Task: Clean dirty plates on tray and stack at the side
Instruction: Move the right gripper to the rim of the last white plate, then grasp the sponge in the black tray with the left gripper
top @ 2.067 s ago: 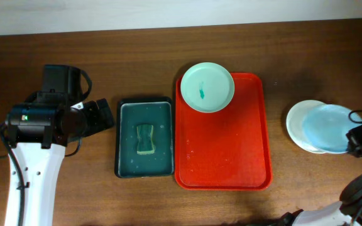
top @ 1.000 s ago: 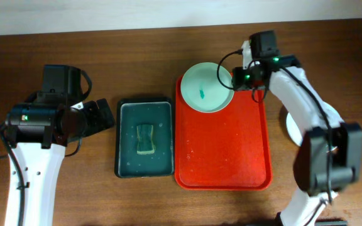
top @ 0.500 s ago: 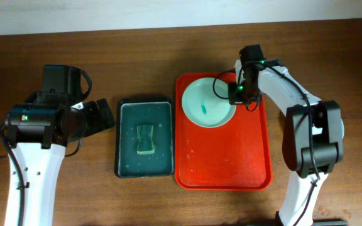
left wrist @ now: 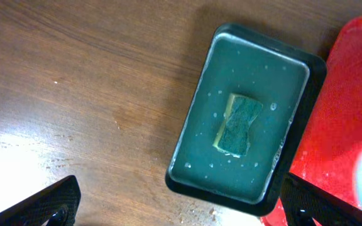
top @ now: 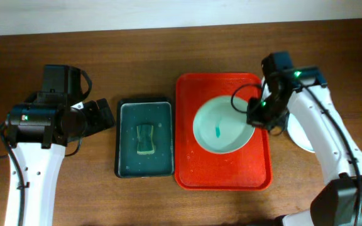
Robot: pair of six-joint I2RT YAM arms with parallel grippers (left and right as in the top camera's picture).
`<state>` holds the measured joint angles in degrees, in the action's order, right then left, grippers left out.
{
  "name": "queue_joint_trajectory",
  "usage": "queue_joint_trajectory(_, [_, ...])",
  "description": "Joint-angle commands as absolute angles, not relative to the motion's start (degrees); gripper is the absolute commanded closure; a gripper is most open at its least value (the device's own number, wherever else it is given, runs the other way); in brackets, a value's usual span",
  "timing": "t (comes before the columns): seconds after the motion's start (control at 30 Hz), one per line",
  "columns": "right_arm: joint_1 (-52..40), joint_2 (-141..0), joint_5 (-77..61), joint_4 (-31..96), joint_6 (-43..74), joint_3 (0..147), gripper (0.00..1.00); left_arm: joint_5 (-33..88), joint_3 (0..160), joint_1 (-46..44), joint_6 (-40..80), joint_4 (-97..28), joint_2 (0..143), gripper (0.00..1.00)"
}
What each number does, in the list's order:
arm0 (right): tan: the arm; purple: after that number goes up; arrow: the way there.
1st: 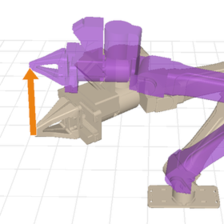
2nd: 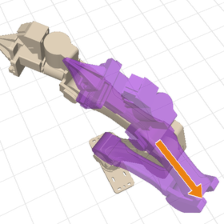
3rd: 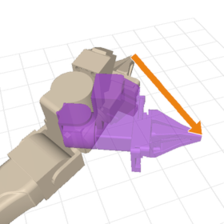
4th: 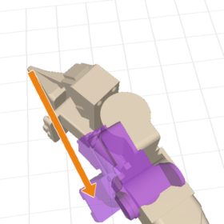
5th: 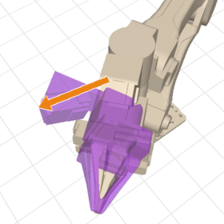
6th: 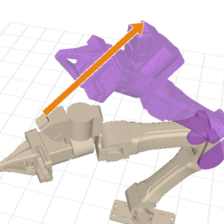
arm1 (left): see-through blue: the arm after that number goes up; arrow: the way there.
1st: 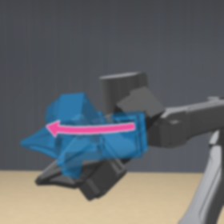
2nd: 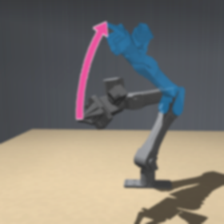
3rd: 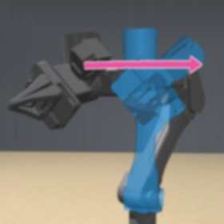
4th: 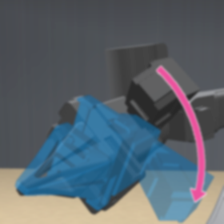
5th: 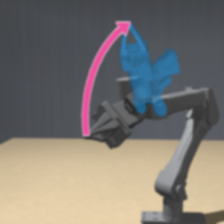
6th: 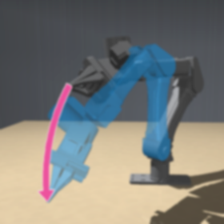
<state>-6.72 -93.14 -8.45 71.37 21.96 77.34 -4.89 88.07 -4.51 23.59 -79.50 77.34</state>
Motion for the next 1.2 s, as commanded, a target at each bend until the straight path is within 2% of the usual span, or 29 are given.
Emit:
queue_joint_trajectory(0.0, [-7.22,-90.02,-11.51,63.37,32.62,63.18,0.96,-4.93,88.49,-4.32,23.92,-79.40,76.90,0.01])
queue_joint_trajectory(0.13, [-7.22,-88.42,-14.46,45.36,36.27,49.52,0.96,-4.93,88.49,-4.32,23.92,-79.40,76.90,0.01])
queue_joint_trajectory(0.17, [-7.22,-88.42,-14.55,44.36,36.16,48.97,0.95,-4.93,88.49,-4.32,23.92,-79.40,76.90,0.01])
queue_joint_trajectory(0.2, [-7.22,-88.42,-14.61,44.07,35.35,48.75,0.89,-4.93,88.49,-4.32,23.92,-79.40,76.90,0.01])
queue_joint_trajectory(0.4, [-7.01,-80.86,-11.44,53.63,29.36,53.82,0.62,-4.93,88.49,-4.32,23.92,-79.40,76.90,0.01])
queue_joint_trajectory(0.63, [-7.01,-68.12,-8.78,60.27,13.91,64.05,0.60,-3.53,88.49,-4.32,23.94,-79.42,76.90,0.01])
queue_joint_trajectory(0.67, [-7.01,-66.74,-8.84,60.27,13.93,64.10,0.55,-1.04,88.49,-4.32,23.94,-79.72,76.90,0.01])
queue_joint_trajectory(0.7, [-7.01,-65.87,-8.82,60.31,13.93,64.07,0.43,1.19,88.49,-4.32,23.92,-79.42,76.90,0.01])
queue_joint_trajectory(0.77, [-7.07,-64.77,-8.80,60.95,13.93,64.07,0.05,7.35,88.16,-4.71,21.58,-76.05,77.17,0.00])
queue_joint_trajectory(0.8, [-7.07,-64.73,-8.80,61.23,13.93,64.07,0.02,10.59,87.90,-5.41,19.05,-74.89,77.49,0.03])
queue_joint_trajectory(0.87, [-7.07,-64.93,-8.80,62.17,13.93,64.05,0.02,11.92,87.05,-8.16,17.63,-74.02,79.11,0.10])
queue_joint_trajectory(1.0, [-7.07,-65.67,-8.99,62.83,13.91,64.03,0.02,3.16,81.82,-15.73,18.02,-72.62,84.90,0.16])
queue_joint_trajectory(1.03, [-7.07,-65.82,-8.99,62.83,13.91,64.03,0.02,2.13,80.27,-17.06,18.37,-71.44,86.48,0.21])
queue_joint_trajectory(1.1, [-7.07,-66.17,-8.97,62.85,13.91,64.03,0.01,2.74,77.73,-19.44,18.37,-69.06,90.02,0.20])
queue_joint_trajectory(1.13, [-7.07,-66.26,-8.99,62.87,13.91,64.03,0.02,3.57,76.97,-20.64,18.35,-68.84,92.38,0.20])
queue_joint_trajectory(1.17, [-7.05,-66.28,-8.99,62.87,13.91,64.03,0.09,3.53,76.69,-21.45,18.35,-68.69,94.72,0.20])
